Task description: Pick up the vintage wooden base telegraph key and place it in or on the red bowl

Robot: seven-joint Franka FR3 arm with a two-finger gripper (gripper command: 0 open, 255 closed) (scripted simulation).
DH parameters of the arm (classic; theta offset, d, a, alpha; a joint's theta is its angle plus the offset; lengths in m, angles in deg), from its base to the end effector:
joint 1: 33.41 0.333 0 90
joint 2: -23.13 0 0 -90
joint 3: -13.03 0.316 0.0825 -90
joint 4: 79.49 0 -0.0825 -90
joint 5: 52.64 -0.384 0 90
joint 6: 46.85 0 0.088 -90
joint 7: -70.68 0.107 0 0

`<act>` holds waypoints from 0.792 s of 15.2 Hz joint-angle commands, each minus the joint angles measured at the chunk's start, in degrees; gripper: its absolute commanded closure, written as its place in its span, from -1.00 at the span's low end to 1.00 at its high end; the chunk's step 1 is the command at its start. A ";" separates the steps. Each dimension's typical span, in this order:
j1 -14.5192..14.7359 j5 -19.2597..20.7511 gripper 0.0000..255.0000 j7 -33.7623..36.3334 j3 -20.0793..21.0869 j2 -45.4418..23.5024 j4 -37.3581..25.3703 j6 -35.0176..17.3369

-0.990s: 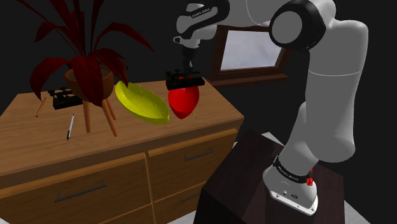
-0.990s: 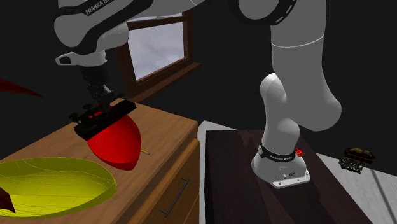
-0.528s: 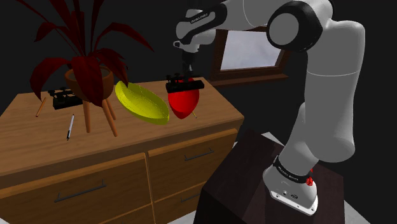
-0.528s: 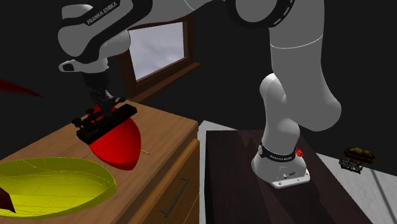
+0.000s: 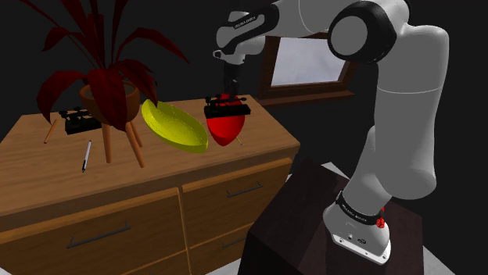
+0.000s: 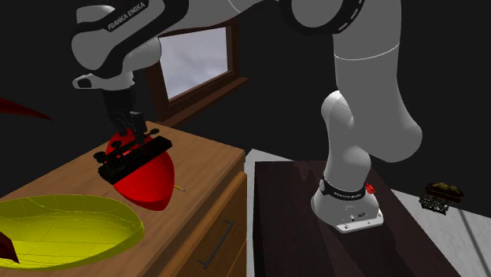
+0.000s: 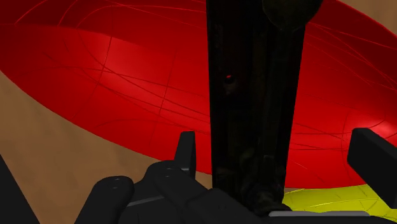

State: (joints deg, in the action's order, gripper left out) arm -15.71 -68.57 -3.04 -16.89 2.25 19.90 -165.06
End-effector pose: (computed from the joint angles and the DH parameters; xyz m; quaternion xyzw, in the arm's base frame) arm 0.6396 -0.0932 0.3938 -0.8833 -0.4675 -0.0302 0.0179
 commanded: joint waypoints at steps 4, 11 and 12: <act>0.11 1.48 -1.00 0.95 -0.69 2.04 -3.13 4.85; 0.10 1.80 -1.00 1.17 -0.83 2.47 -4.09 6.17; 0.10 1.80 -1.00 1.17 -0.83 2.47 -4.09 6.17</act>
State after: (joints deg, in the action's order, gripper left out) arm -15.61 -66.76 -1.87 -17.73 4.72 15.84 -158.91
